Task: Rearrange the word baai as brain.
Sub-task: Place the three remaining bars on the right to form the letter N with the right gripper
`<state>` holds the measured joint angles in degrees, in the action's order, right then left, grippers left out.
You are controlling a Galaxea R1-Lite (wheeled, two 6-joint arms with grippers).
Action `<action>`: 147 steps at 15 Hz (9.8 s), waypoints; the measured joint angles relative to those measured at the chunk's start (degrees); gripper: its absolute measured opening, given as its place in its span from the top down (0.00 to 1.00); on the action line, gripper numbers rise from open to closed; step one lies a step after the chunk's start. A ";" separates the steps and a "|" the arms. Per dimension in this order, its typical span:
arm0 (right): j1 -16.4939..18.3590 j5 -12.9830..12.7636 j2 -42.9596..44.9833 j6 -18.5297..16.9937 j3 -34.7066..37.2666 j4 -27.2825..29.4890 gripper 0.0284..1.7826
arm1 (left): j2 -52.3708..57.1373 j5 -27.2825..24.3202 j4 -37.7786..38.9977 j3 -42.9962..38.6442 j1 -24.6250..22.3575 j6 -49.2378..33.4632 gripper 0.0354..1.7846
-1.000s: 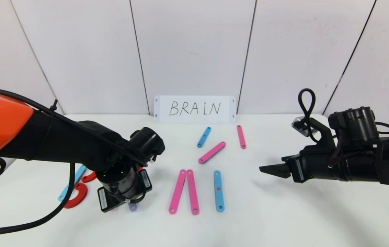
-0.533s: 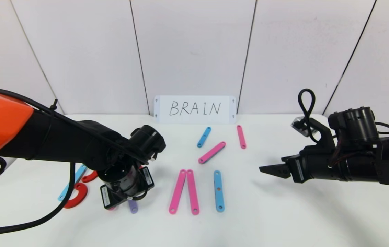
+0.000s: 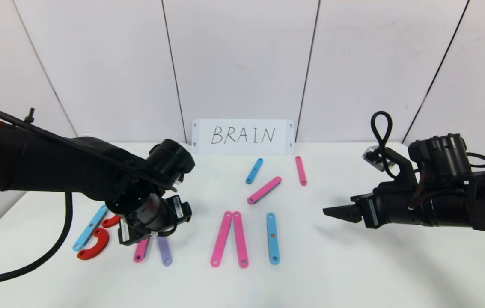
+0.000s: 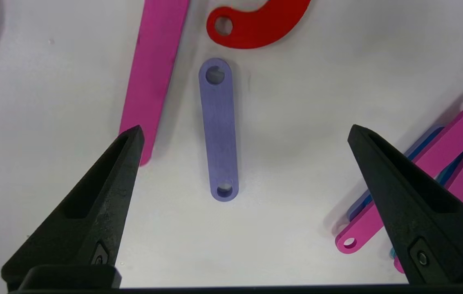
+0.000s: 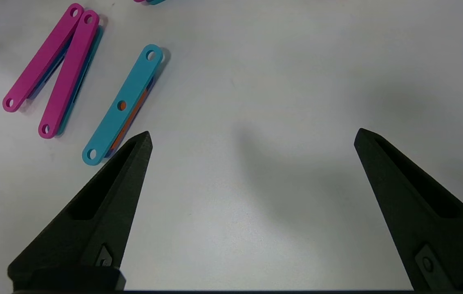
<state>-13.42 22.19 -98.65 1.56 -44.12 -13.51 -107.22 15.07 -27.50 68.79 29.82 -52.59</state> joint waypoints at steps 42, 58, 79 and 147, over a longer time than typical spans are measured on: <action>-20.78 -38.78 -30.34 -23.31 -41.96 9.79 0.03 | 14.03 -39.34 8.81 11.75 -29.33 55.31 0.03; -23.04 -40.70 -35.32 -23.31 -43.78 10.05 0.38 | 13.62 -39.35 8.81 11.63 -29.29 55.89 0.03; -22.49 -41.39 -22.85 -28.65 -30.05 9.94 0.85 | 13.34 -39.35 8.87 11.63 -29.29 55.92 0.03; -20.57 -40.79 -48.41 -17.63 -67.07 11.14 0.43 | 13.53 -39.88 8.81 11.52 -29.20 55.92 0.03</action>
<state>-33.99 -18.60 -147.06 -16.07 -111.19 -2.36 -93.68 -24.81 -18.69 80.31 0.62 3.33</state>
